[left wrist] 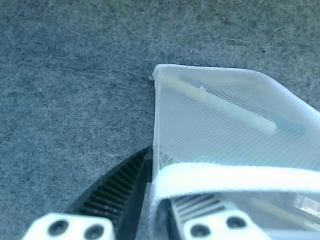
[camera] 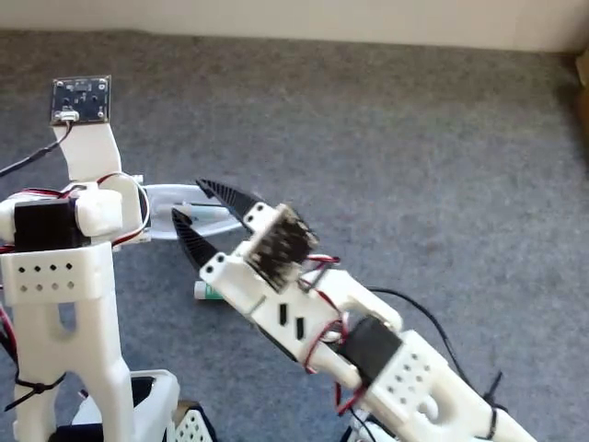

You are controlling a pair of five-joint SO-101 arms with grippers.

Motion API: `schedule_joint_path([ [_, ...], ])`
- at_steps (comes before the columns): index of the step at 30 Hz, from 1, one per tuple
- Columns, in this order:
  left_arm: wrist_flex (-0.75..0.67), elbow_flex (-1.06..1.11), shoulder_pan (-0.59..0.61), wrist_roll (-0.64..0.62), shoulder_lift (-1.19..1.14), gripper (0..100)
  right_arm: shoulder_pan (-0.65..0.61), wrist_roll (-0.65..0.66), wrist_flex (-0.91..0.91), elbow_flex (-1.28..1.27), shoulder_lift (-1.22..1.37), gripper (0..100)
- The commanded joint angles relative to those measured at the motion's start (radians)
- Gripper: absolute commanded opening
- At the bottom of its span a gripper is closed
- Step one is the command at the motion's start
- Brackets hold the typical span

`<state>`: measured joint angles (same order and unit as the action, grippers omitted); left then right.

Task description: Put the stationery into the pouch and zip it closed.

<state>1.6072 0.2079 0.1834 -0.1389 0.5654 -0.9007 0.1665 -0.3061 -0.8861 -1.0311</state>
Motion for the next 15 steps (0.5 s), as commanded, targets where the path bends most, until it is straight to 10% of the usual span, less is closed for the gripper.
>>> schedule_joint_path([
  [1,-0.018,-0.002,0.018,-0.011,0.012,1,0.042,0.003,-0.064,0.012,-0.128,13.9],
  [15,-0.054,-0.007,0.189,-0.011,0.013,1,0.153,0.003,-0.371,0.013,-0.226,13.9],
])
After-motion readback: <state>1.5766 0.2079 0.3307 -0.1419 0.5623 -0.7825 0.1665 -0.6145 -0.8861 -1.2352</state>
